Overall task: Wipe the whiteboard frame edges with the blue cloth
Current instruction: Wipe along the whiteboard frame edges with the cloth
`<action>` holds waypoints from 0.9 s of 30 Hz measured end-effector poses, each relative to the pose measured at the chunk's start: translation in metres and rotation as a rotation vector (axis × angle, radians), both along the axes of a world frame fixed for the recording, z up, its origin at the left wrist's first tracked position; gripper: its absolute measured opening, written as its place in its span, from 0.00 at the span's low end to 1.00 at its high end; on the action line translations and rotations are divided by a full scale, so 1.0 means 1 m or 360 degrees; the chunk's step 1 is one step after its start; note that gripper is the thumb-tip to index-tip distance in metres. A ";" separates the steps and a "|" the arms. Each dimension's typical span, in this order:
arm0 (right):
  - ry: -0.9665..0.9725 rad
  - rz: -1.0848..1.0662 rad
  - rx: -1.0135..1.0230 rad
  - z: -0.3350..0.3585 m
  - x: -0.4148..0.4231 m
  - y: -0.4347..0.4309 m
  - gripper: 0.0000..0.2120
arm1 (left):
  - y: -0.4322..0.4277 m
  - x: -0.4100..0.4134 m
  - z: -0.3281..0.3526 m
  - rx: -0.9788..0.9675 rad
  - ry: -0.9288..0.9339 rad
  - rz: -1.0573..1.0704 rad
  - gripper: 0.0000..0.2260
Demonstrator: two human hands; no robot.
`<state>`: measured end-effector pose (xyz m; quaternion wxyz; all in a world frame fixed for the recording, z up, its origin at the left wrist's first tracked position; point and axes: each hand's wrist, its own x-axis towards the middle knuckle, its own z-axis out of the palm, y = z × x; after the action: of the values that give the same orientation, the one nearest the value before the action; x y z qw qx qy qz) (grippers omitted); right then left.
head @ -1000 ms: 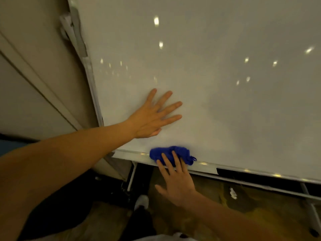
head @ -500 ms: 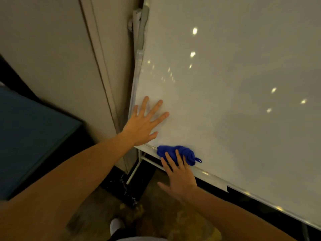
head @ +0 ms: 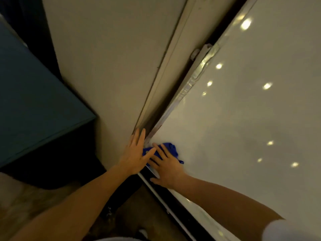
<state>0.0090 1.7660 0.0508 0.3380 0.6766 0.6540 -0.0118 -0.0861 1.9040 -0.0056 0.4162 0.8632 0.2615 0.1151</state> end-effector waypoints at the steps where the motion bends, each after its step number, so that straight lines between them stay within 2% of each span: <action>1: -0.0039 0.0054 -0.0012 0.001 0.005 0.007 0.38 | -0.009 0.000 -0.004 -0.0182 -0.0056 0.0111 0.44; 4: -0.0257 0.0239 -0.0007 0.013 0.027 0.031 0.37 | -0.038 0.006 -0.012 -0.0607 -0.0225 0.0436 0.46; 7: -0.0409 0.0381 0.0071 0.029 0.054 0.052 0.36 | -0.060 0.018 -0.009 -0.0844 -0.0361 0.0667 0.47; 10: -0.0346 0.0538 0.0067 0.031 0.058 0.054 0.35 | -0.071 0.022 -0.009 -0.0952 -0.0462 0.0860 0.48; 13: -0.0085 0.0706 0.0047 0.025 0.049 0.037 0.37 | -0.080 0.018 -0.015 -0.0956 -0.0475 0.0982 0.47; 16: 0.0030 0.0682 -0.0054 0.013 0.038 0.014 0.37 | -0.084 0.012 -0.028 -0.1060 -0.0439 0.1108 0.37; 19: 0.0000 0.0612 -0.0065 0.010 0.033 0.001 0.30 | -0.084 0.011 -0.037 -0.0935 -0.0269 0.1091 0.22; 21: -0.0044 0.0615 0.0028 0.017 0.036 0.004 0.26 | -0.082 0.016 -0.036 -0.0905 -0.0263 0.1023 0.20; 24: -0.0072 0.0545 0.0092 0.023 0.034 0.012 0.22 | -0.070 0.025 -0.034 -0.1113 -0.0228 0.1021 0.21; 26: -0.0007 0.0475 0.0106 0.022 0.028 0.014 0.20 | -0.057 0.028 -0.033 -0.1215 -0.0128 0.1037 0.14; 27: 0.0044 0.0417 0.0115 0.020 0.025 0.015 0.22 | -0.051 0.026 -0.031 -0.1234 -0.0062 0.1010 0.08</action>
<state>0.0340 1.7814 0.0705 0.3031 0.5969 0.7414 0.0466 -0.0605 1.8529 -0.0366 0.6558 0.5205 0.5268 0.1464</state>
